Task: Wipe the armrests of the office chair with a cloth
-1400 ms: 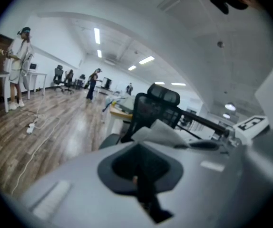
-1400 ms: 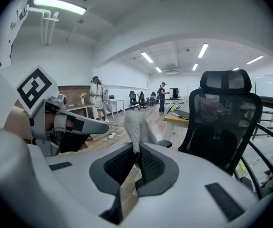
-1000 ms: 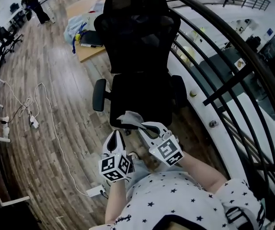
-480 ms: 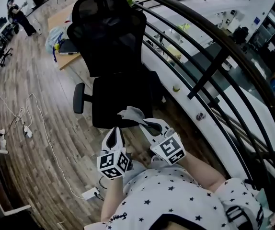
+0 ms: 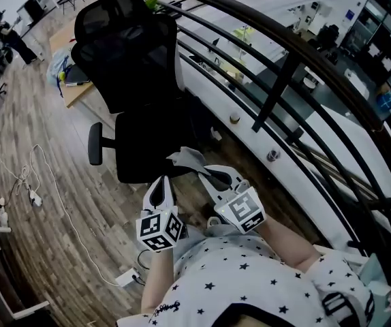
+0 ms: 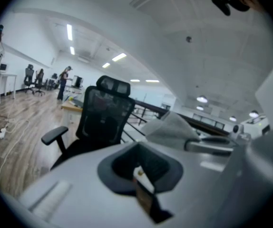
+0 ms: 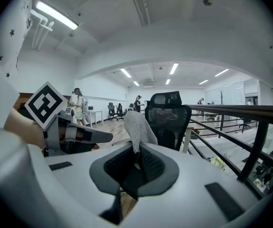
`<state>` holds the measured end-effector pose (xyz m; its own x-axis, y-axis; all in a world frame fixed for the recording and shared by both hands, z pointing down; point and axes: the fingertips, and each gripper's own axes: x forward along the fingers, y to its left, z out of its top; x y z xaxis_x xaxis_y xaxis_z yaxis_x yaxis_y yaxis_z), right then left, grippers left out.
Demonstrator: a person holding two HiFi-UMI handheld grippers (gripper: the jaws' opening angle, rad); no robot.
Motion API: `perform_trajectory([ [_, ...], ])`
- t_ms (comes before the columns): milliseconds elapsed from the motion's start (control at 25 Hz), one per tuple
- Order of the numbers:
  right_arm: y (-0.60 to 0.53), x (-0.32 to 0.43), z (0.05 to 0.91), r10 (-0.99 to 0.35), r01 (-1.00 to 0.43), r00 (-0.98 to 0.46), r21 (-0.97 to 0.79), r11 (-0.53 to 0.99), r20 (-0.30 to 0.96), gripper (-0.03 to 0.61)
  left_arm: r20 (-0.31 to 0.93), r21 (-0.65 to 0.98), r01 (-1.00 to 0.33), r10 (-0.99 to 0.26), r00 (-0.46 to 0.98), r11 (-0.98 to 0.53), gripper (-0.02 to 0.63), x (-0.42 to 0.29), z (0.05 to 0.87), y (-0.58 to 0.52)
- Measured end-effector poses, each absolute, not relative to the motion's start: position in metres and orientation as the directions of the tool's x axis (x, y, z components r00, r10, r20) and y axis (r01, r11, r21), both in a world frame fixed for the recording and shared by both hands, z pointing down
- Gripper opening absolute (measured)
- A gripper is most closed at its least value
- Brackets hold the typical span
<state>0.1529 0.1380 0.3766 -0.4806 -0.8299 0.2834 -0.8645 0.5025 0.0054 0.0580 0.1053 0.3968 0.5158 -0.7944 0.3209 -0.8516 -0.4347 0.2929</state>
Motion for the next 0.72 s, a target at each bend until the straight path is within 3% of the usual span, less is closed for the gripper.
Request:
perform_trajectory([
  [720,0.103,0.207,0.385,-0.878,-0.923,-0.376,-0.037,0.383,0.295,0.028,0.350,0.334,-0.833,-0.763,0.544,-0.441,0.008,0.092,0.414,0.076],
])
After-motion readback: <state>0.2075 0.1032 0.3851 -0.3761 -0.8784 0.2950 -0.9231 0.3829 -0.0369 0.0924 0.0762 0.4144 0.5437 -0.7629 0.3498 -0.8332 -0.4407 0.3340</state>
